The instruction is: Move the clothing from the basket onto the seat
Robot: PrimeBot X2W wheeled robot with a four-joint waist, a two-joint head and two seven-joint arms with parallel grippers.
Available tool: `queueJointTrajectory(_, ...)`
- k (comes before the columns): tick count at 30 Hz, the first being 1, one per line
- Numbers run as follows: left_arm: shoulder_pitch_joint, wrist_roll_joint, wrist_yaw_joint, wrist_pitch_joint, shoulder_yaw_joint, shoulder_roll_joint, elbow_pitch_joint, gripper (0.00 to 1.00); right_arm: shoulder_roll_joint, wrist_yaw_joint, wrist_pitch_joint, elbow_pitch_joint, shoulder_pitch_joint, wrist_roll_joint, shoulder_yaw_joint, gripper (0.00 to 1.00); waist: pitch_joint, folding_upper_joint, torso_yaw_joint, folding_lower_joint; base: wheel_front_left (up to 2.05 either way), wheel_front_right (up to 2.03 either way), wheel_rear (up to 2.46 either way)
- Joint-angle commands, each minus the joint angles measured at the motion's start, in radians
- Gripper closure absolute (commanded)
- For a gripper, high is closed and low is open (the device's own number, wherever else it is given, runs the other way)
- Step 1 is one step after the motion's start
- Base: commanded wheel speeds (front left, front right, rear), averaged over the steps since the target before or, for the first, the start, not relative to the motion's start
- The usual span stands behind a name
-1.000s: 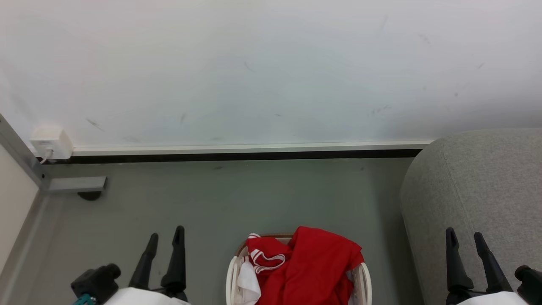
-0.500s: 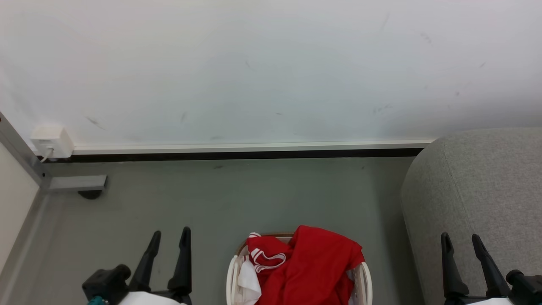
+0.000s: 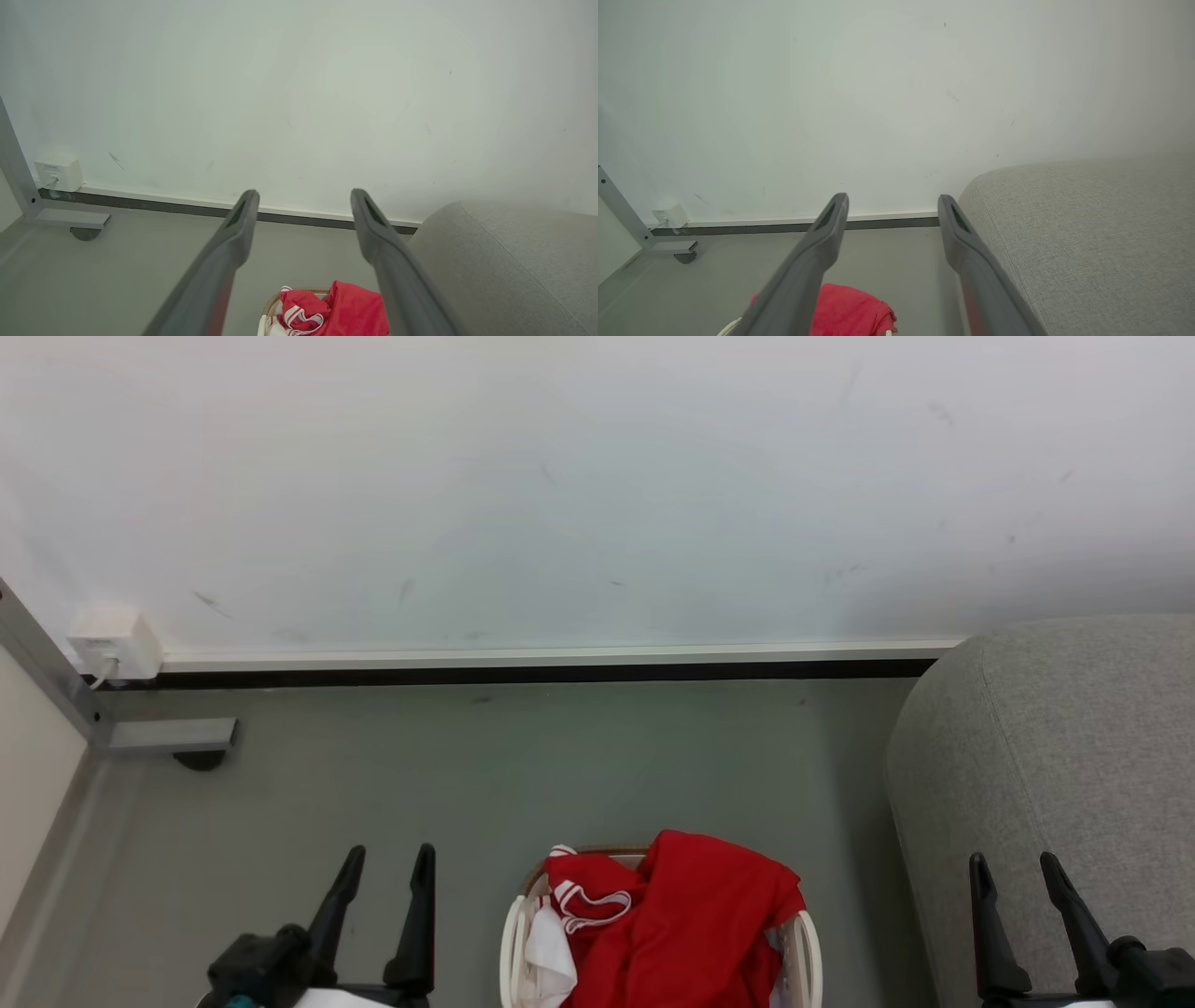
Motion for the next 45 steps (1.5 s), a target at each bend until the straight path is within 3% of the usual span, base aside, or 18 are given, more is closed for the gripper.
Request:
queueJointTrajectory(1, 0.005, 0.031, -0.003, -0.011, 0.0, 0.009, -0.004, 0.0, -0.009, -0.002, -0.009, -0.003, 0.009, -0.022, -0.004, 0.0, 0.0, 0.0, 0.0, 0.0, 0.0, 0.0, 0.0)
queueJointTrajectory(23, 0.014, 0.186, -0.005, -0.051, -0.02, 0.009, -0.005, 0.0, -0.01, -0.002, -0.05, -0.007, 0.015, -0.151, -0.009, 0.0, 0.009, 0.0, 0.005, 0.0, 0.0, 0.0, 0.0)
queueJointTrajectory(45, 0.009, 0.17, -0.019, -0.049, -0.017, 0.009, 0.011, 0.0, -0.009, -0.002, -0.047, 0.004, 0.002, -0.095, -0.011, 0.0, 0.023, 0.0, -0.012, 0.0, 0.0, 0.0, 0.0)
